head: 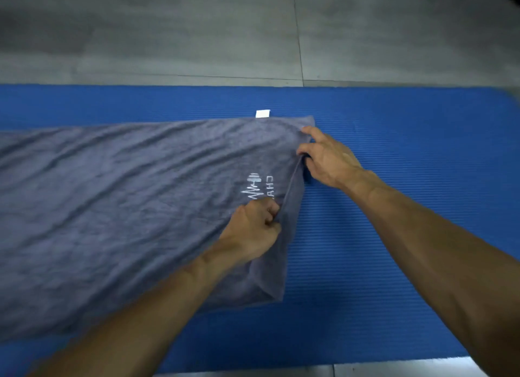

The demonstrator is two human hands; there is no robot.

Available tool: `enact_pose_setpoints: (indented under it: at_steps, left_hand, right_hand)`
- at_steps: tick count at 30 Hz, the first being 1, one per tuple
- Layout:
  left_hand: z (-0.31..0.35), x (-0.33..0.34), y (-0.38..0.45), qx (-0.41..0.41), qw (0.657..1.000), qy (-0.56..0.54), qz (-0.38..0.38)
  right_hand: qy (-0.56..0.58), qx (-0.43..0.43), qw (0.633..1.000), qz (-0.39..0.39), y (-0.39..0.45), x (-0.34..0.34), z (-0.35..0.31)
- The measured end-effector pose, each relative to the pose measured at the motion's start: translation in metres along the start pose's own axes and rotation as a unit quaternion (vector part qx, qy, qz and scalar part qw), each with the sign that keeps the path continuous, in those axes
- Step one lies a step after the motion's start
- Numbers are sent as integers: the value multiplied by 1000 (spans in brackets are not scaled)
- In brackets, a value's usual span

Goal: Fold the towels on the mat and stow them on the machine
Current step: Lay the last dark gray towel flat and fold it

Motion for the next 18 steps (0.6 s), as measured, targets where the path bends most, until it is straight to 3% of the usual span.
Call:
enact_pose_setpoints:
  at_steps: [6,11,18]
  left_hand:
    - [-58,-71,5,-11,999,24,27]
    - [-99,-151,-7,-3,988,108,113]
    - [-165,-259,-40,-5,966,123,229]
  right_hand:
    - [29,-28,997,69,58,-13,-59]
    - [59,-102,987,105,107,-22,-145]
    - [91,-163,976,113,157,-29,-290]
Point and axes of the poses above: each hand's wrist, its own y-axis towards the middle knuckle, its own x-axis out of the palm, z = x × y, the point moved 5 cm from there along y, towards the middle knuckle, and after that the axes turned 14 degrees about z, right-handed, at the moved point
